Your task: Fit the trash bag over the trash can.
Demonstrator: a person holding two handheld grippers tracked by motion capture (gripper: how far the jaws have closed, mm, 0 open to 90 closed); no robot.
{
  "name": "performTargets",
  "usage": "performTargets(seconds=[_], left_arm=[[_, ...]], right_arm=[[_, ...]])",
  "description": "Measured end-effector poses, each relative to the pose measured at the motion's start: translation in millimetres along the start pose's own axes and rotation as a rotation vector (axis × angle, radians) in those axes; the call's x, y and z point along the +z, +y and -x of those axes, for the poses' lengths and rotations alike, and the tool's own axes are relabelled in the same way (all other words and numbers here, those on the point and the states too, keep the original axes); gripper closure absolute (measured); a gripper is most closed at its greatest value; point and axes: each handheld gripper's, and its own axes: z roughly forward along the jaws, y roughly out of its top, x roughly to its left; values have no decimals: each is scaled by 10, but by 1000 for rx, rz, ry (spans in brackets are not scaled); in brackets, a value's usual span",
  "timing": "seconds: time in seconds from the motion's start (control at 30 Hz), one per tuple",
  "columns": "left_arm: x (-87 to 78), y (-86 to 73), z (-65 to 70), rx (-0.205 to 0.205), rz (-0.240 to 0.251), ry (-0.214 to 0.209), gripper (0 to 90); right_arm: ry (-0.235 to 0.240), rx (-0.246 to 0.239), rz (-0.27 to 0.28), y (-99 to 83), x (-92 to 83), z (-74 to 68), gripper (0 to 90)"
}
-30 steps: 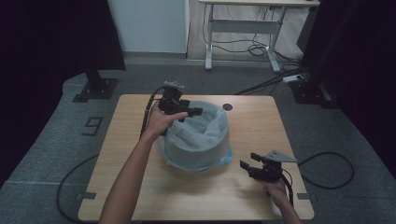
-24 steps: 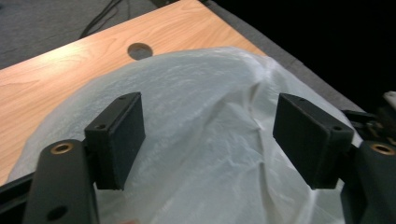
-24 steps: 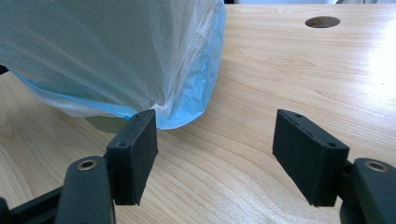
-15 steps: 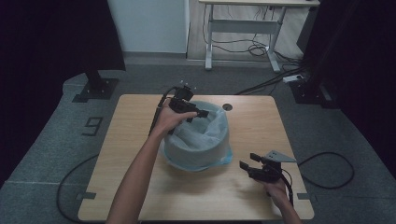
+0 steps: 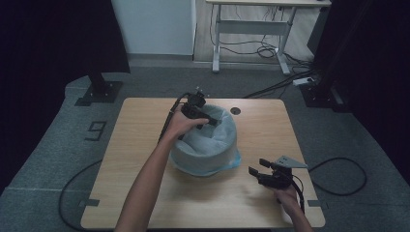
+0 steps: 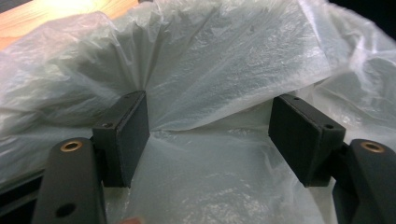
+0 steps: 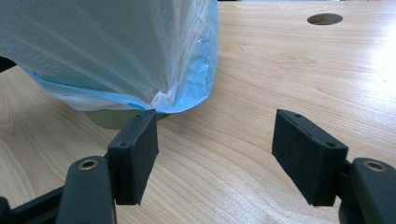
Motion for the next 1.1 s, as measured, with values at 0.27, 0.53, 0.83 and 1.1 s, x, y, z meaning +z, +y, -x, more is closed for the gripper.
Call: performTargets(seconds=[0.27,0.53,0.83,1.1], left_arm=[[129,49,69,34,-75,55,289],[178,73,85,31,-80,49,285],[-101,30,100,31,31,22,283],[-406,-8,265,60,156,-76,284]], right_arm=[[-7,-7,5,4,-9,-3,312],[-21,-3,19,6,-60,21,313],[-44,-6,50,21,-97,21,317],[-48,3,40,5,-83,34,317]])
